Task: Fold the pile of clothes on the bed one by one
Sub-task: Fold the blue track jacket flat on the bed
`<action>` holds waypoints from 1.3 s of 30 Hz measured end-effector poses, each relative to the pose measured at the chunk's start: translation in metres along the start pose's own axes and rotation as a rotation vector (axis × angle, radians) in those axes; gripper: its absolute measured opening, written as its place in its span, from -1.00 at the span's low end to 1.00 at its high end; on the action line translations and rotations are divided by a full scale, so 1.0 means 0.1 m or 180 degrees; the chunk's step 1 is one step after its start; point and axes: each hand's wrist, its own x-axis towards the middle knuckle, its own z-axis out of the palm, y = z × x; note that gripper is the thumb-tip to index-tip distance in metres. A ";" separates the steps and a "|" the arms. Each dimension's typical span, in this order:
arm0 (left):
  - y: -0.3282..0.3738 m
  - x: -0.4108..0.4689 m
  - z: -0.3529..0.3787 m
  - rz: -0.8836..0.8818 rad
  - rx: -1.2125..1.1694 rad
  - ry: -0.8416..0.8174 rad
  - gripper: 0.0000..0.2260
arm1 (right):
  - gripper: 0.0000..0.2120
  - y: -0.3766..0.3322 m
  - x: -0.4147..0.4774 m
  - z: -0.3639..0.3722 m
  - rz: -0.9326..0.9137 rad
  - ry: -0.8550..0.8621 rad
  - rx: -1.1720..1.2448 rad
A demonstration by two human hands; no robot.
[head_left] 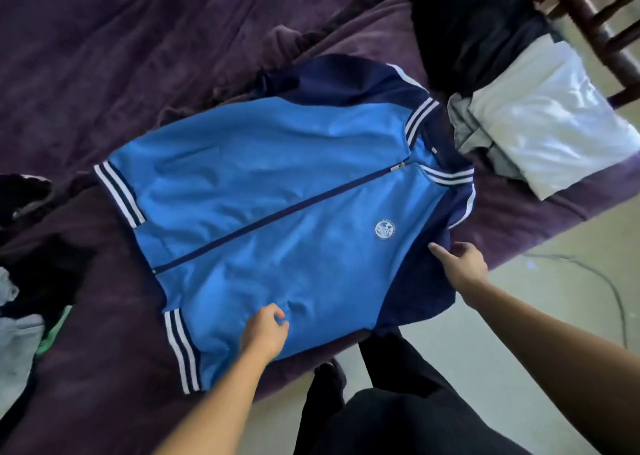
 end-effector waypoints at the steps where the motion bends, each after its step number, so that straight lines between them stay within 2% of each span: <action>1: -0.04 0.00 0.09 0.0096 0.0033 -0.0050 -0.85 | -0.46 0.07 -0.08 0.04 0.0011 -0.0057 0.0088; 5: -0.14 -0.06 0.38 0.0542 0.0067 -0.0087 -0.86 | -0.57 0.40 -0.40 0.15 0.0107 -0.0174 0.0414; 11: -0.41 -0.35 0.69 0.0772 -0.0003 -0.0049 -0.98 | -0.77 1.08 -0.86 0.16 0.0387 -0.1283 -0.0242; 15: -0.52 -0.50 0.88 0.0738 0.0052 -0.0212 -0.92 | -0.92 1.09 -1.00 0.05 0.0056 -0.1172 -0.0214; 17: -0.49 -0.57 1.00 0.0702 0.0014 -0.0357 -1.00 | -0.88 1.01 -1.07 -0.05 0.0002 -0.1157 0.0224; 18: -0.42 -0.60 1.05 0.0661 -0.0104 -0.0457 -0.89 | -0.88 0.96 -1.10 -0.11 0.0017 -0.1166 0.0513; 22: 0.09 -0.71 1.22 0.0665 -0.1290 -0.0971 -0.48 | -0.80 0.72 -1.08 -0.41 0.0129 -0.1175 0.1352; 24: 0.38 -0.77 1.29 0.0863 -0.1681 -0.1137 -0.51 | -0.72 0.60 -1.01 -0.53 0.0174 -0.1427 0.1516; 27: 0.74 -0.86 1.38 0.0879 -0.2115 -0.1496 -0.74 | -0.77 0.52 -0.90 -0.63 0.0224 -0.1636 0.1451; 29: 0.86 -0.97 1.47 0.0633 -0.2521 -0.1897 -0.82 | -0.85 0.55 -0.84 -0.67 0.0216 -0.1703 0.1341; 31: 0.89 -1.10 1.60 0.0099 -0.3238 -0.2123 -0.87 | -0.88 0.61 -0.78 -0.73 0.0247 -0.1662 0.1243; 33: 0.86 -1.22 1.68 -0.0293 -0.4003 -0.2212 -0.75 | -0.86 0.66 -0.72 -0.79 0.0329 -0.1701 0.1168; 39: 0.87 -1.47 1.29 -0.0324 -0.4707 -0.2210 -0.51 | -0.86 0.40 -0.77 -0.75 0.0418 -0.1675 0.1120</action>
